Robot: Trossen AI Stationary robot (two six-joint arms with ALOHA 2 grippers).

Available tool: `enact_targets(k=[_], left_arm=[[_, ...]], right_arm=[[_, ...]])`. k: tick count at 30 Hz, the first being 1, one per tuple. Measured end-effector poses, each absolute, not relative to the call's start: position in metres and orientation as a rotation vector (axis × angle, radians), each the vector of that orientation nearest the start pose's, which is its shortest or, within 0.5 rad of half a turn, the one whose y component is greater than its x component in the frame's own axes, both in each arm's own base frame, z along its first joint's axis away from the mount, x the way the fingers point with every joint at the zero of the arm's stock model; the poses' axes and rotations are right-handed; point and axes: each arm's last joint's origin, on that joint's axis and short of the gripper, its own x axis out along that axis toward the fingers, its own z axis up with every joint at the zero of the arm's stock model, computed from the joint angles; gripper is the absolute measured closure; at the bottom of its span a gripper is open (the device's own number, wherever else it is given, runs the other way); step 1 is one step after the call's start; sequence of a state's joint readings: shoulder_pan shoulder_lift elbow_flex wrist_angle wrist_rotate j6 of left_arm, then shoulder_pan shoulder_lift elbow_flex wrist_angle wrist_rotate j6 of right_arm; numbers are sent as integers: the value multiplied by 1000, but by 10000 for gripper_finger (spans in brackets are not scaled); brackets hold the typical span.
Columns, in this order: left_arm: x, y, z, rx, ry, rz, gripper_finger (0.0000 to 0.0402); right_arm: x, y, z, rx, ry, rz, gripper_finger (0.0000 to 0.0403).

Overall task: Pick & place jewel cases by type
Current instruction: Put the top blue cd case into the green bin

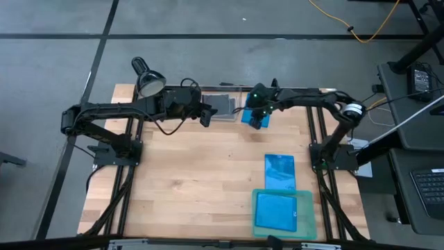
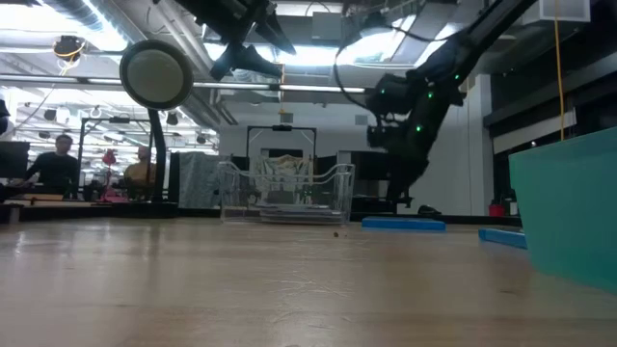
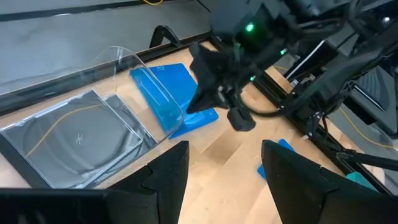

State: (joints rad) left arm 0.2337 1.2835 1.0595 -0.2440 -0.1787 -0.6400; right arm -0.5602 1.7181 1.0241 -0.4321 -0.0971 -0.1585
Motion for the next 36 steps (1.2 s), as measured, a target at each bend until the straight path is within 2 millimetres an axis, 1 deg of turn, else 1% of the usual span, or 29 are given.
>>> enact_targets(k=[4, 9, 14, 17, 21, 28, 36], left_arm=[[274, 71, 317, -621, 327, 544, 208], [274, 71, 317, -602, 332, 540, 208], [274, 71, 317, -575, 339, 535, 208], [274, 71, 317, -563, 342, 532, 208], [274, 71, 317, -556, 344, 529, 208], [275, 69, 317, -523, 361, 493, 208], [275, 68, 317, -486, 379, 452, 208]], right_arm=[[279, -172, 154, 250, 1148, -320, 391], [278, -171, 144, 285, 1203, -318, 391], [281, -167, 140, 322, 1215, -301, 391], [286, -159, 138, 352, 1214, -275, 391], [294, -142, 138, 381, 1213, -223, 391], [311, -98, 138, 365, 1236, -144, 391], [324, -55, 137, 385, 1238, -105, 391]])
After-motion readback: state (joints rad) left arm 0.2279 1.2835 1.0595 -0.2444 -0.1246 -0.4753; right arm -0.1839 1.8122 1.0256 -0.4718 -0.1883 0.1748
